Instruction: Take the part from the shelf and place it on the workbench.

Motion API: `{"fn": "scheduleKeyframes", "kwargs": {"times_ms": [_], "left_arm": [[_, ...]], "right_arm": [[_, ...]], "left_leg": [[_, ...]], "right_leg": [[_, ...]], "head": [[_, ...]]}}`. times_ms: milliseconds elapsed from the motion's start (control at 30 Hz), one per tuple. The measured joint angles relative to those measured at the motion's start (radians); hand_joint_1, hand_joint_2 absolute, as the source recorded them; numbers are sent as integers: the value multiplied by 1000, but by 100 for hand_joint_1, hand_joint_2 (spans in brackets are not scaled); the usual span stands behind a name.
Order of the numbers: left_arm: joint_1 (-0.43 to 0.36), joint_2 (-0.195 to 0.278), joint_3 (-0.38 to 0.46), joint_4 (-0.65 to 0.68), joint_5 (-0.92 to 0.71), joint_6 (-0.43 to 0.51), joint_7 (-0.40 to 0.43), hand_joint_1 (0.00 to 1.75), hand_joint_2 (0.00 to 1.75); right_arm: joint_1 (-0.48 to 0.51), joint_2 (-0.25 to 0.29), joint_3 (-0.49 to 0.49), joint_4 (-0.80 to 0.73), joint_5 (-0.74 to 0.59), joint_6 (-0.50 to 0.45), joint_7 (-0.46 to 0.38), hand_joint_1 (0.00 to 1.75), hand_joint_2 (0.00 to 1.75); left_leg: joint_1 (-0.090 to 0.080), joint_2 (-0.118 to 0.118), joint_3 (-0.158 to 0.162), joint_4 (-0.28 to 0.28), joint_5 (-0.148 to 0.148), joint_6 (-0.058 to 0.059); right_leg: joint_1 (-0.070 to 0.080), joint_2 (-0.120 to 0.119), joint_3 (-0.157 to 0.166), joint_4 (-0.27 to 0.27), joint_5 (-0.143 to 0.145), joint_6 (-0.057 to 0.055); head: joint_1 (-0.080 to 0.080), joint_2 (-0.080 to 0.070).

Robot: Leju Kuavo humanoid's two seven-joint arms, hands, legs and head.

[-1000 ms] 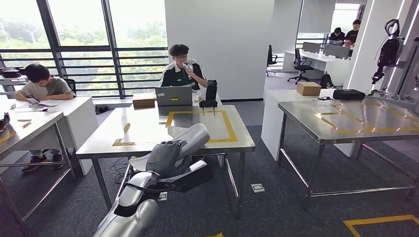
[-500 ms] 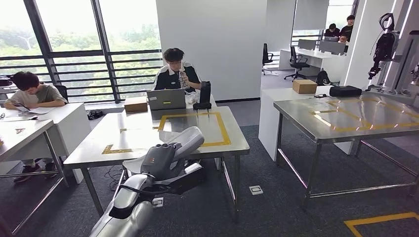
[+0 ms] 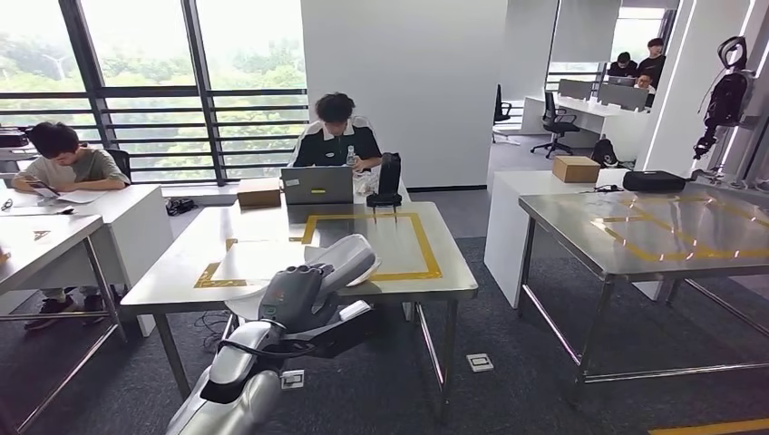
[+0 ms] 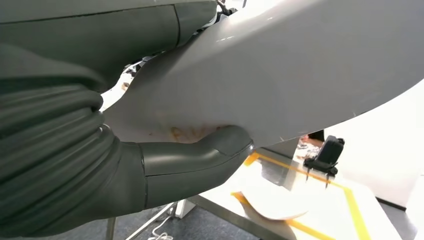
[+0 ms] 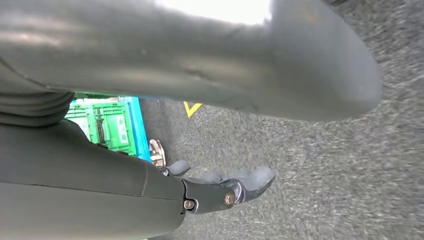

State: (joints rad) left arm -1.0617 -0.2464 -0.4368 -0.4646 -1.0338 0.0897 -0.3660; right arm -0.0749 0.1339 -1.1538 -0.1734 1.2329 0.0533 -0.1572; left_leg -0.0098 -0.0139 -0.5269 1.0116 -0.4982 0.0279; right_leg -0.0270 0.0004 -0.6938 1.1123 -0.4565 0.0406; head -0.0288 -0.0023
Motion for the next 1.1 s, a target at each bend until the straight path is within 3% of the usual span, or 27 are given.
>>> {"fn": "scheduleKeyframes", "kwargs": {"times_ms": [67,133,200,267,333,400,433,533,567,600,667,700,767,833,900,933,967,1033,1100], "left_arm": [[-1,0,0,2,0,0,-3,175,175],[-3,0,0,4,0,0,-6,175,175],[-3,0,0,4,0,1,-9,175,175],[-4,0,0,4,-1,1,-10,175,175],[-3,0,0,5,-3,0,-10,175,175],[-2,1,0,6,-4,0,-10,175,175],[-2,1,0,7,-4,0,-10,175,175],[-4,4,0,8,-4,0,-10,175,175],[-5,4,0,9,-4,-1,-11,175,175],[-6,4,0,9,-4,-2,-11,175,175],[-9,2,0,8,-4,-4,-10,175,175],[-12,2,0,7,-4,-4,-9,175,175],[-17,0,0,6,-4,-6,-10,175,175],[-20,0,0,7,-4,-9,-11,175,175],[-19,-1,0,10,-4,-15,-11,175,175],[-19,-1,0,11,-5,-17,-11,175,175],[-19,-2,0,11,-5,-18,-11,175,175],[-19,-6,0,13,-5,-18,-12,175,175],[-20,-9,0,14,-5,-19,-13,175,175]], "right_arm": [[1,0,0,1,1,0,-7,0,0],[1,1,0,1,2,0,-13,0,0],[1,2,0,1,2,0,-10,0,0],[1,2,0,1,1,-2,-9,0,0],[1,2,0,1,0,-3,-10,0,0],[2,2,0,1,0,-3,-9,0,0],[3,2,0,1,0,-3,-7,0,0],[2,3,0,1,-1,-3,-7,0,0],[2,3,0,1,-1,-3,-9,0,0],[1,4,0,1,-1,-3,-11,0,0],[-1,4,0,1,0,-3,-13,0,0],[-1,4,0,1,-1,-3,-11,0,0],[-3,4,0,1,0,-3,-11,0,0],[-5,3,0,1,0,-3,-14,0,0],[-2,3,0,1,0,-3,-12,0,0],[-1,2,0,1,0,-3,-10,0,0],[0,2,0,1,0,-3,-8,0,0],[2,2,0,1,-1,-3,-8,0,0],[2,2,0,1,-4,-3,-13,0,0]], "left_leg": [[-2,-1,11,3,-20,-12],[-4,-2,13,9,-26,-22],[-3,-1,-7,58,-16,-33],[0,3,-74,168,-23,-44],[3,6,-158,280,-74,-51],[5,8,-205,305,-103,-51],[5,8,-207,274,-86,-49],[0,9,-163,77,68,-33],[-2,9,-150,28,104,-27],[-4,9,-145,3,120,-22],[-5,7,-130,-9,116,-10],[-4,6,-121,-12,113,-2],[-1,5,-102,-14,103,9],[-2,4,-88,-13,87,15],[-2,3,-70,-10,68,16],[-2,2,-59,-8,56,15],[-2,1,-46,-5,44,13],[-4,-1,-26,0,20,7],[-6,-3,-12,3,3,-5]], "right_leg": [[4,-2,23,-75,51,-11],[6,-1,32,-81,48,-29],[3,0,46,-83,41,-44],[0,1,67,-88,27,-55],[0,2,88,-89,9,-57],[0,4,111,-89,-11,-56],[0,4,125,-89,-21,-55],[2,6,164,-90,-54,-47],[4,7,172,-93,-64,-41],[5,7,177,-92,-68,-35],[5,6,183,-87,-66,-23],[5,6,175,-63,-60,-19],[4,4,118,33,-66,-15],[5,4,33,149,-109,-10],[6,4,-24,189,-149,-7],[7,4,-31,164,-140,-8],[7,3,-21,108,-103,-11],[9,2,13,-26,2,-17],[14,1,33,-92,52,-26]], "head": [[-1,0],[-2,0],[-2,0],[-2,0],[-3,0],[-3,0],[-3,0],[-4,0],[-4,0],[-4,-1],[-4,-1],[-4,-1],[-3,-1],[-2,-1],[-2,-1],[-2,-1],[-2,-1],[-2,-1],[-2,-1]]}}
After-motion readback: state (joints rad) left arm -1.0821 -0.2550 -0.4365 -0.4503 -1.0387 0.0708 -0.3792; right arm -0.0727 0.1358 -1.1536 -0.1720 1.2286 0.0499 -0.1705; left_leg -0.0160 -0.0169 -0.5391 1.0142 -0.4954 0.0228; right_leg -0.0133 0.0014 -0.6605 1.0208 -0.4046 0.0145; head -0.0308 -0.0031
